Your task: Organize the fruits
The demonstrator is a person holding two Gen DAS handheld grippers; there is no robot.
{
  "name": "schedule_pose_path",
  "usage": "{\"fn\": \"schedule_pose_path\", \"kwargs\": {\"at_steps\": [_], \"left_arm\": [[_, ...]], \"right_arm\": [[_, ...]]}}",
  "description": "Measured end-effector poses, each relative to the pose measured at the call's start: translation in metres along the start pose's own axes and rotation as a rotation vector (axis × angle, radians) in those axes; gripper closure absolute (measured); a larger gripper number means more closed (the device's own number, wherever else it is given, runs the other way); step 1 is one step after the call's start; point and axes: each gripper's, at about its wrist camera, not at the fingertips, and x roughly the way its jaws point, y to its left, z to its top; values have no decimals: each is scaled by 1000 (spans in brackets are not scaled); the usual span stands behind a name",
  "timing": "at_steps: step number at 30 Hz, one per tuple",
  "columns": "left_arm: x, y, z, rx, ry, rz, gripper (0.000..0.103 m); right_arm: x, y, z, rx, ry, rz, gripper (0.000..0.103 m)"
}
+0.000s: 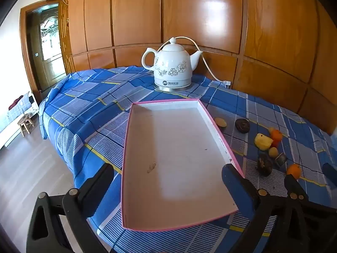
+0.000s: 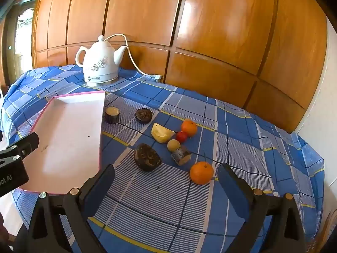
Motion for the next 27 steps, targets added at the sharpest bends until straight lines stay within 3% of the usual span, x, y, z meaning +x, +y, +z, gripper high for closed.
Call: {"fn": "schedule_pose_path", "kwargs": {"at_steps": [14, 27], "left_arm": [[-1, 7, 0, -46, 13, -61, 0], [-7, 0, -1, -13, -16, -56, 0]], "right_arm": [[-7, 14, 3, -19, -2, 26, 3], [-10, 8, 5, 5, -23, 44, 3]]}}
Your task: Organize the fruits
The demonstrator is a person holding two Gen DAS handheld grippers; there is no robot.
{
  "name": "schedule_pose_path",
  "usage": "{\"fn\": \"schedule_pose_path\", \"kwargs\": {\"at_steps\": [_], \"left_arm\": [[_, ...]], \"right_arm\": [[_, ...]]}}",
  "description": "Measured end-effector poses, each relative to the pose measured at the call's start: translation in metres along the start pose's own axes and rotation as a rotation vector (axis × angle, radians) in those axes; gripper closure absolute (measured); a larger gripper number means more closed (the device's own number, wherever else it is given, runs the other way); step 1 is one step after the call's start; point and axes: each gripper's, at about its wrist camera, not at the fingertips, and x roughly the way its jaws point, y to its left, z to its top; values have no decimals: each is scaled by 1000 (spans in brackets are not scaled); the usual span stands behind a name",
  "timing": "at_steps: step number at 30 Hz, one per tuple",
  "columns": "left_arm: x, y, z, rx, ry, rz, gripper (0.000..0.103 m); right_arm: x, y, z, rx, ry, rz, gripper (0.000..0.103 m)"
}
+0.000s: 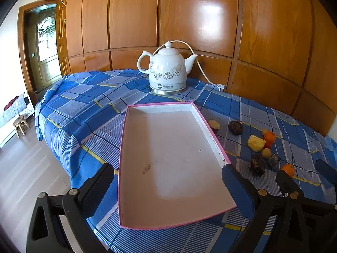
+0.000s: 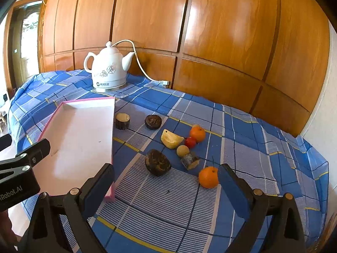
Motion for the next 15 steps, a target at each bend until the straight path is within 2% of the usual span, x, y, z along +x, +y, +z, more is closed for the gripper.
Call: {"fn": "schedule_pose_path", "kwargs": {"at_steps": [15], "left_arm": [[-1, 0, 0, 8, -6, 1, 0]], "right_arm": [[-1, 3, -1, -6, -6, 5, 3]]}}
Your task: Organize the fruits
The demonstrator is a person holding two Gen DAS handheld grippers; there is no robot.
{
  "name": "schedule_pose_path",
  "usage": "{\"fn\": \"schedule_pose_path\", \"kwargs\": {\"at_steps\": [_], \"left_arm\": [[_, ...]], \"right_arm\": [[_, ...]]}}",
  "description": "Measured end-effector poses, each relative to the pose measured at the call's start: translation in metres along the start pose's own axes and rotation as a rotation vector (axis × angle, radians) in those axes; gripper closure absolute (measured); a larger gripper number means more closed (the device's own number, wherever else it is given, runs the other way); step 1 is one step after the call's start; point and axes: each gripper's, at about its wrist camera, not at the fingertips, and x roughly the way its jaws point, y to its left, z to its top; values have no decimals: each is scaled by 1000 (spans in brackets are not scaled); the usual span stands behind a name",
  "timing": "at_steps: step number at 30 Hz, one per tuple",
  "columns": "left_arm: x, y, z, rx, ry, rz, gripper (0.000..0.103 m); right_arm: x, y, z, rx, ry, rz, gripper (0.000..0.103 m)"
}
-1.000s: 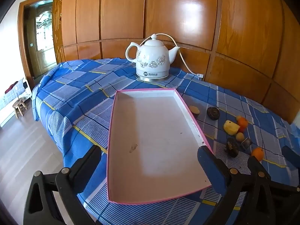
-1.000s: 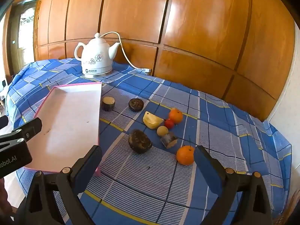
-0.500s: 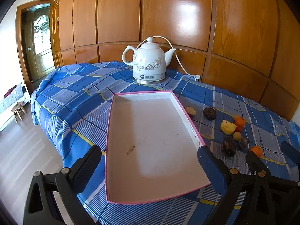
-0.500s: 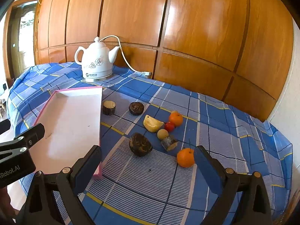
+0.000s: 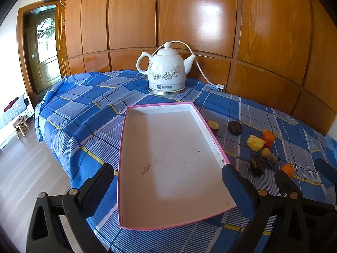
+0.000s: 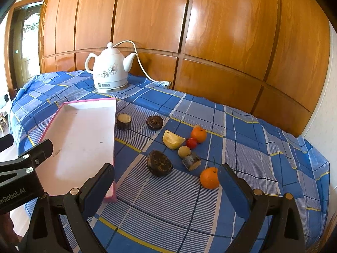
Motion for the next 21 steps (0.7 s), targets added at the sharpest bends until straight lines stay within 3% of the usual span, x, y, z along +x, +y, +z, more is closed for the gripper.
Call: {"fn": "schedule_pose_path", "kwargs": {"at_steps": [21], "left_arm": [[-11, 6, 8, -11, -37, 36, 0]], "right_arm": [[4, -5, -1, 30, 19, 17, 3]]}}
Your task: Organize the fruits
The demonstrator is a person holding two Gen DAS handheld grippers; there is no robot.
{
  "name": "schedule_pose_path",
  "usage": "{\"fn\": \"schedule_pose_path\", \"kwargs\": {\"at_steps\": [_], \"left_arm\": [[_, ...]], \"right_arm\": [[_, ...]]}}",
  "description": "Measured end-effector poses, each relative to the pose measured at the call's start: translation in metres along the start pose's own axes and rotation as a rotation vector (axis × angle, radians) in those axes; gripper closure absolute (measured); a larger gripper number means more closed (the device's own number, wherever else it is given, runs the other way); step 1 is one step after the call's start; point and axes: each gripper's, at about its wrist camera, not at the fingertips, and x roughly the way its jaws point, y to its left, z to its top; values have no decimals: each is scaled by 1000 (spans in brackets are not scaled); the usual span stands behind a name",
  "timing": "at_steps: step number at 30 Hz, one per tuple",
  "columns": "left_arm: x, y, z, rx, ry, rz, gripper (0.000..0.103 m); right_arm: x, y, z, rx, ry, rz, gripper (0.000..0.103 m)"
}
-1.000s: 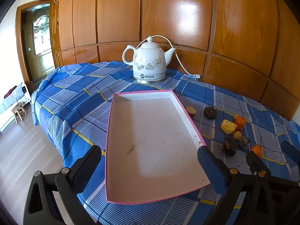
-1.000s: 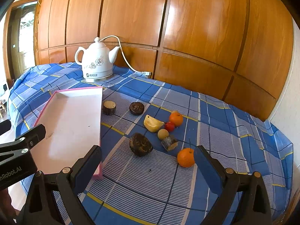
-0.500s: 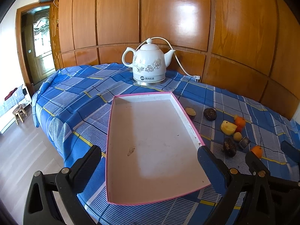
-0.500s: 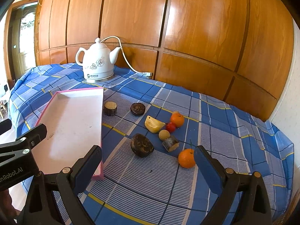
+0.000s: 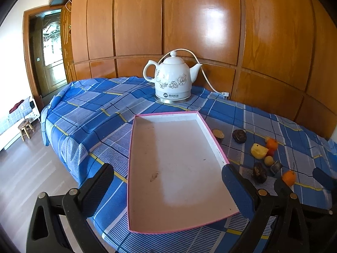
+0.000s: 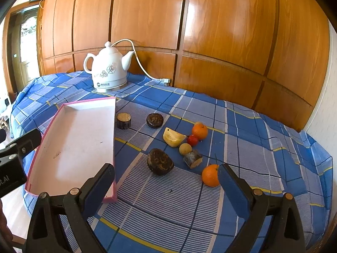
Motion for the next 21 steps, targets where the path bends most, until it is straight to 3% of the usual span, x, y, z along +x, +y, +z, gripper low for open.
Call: {"fn": "schedule_pose_path", "kwargs": {"at_steps": [7, 21], "left_arm": [[5, -8, -3, 55, 21, 32, 0], [1, -28, -8, 138, 19, -63, 0]], "right_arm": [[0, -3, 0, 11, 2, 7, 3], [-1, -21, 1, 68, 15, -30, 3]]}}
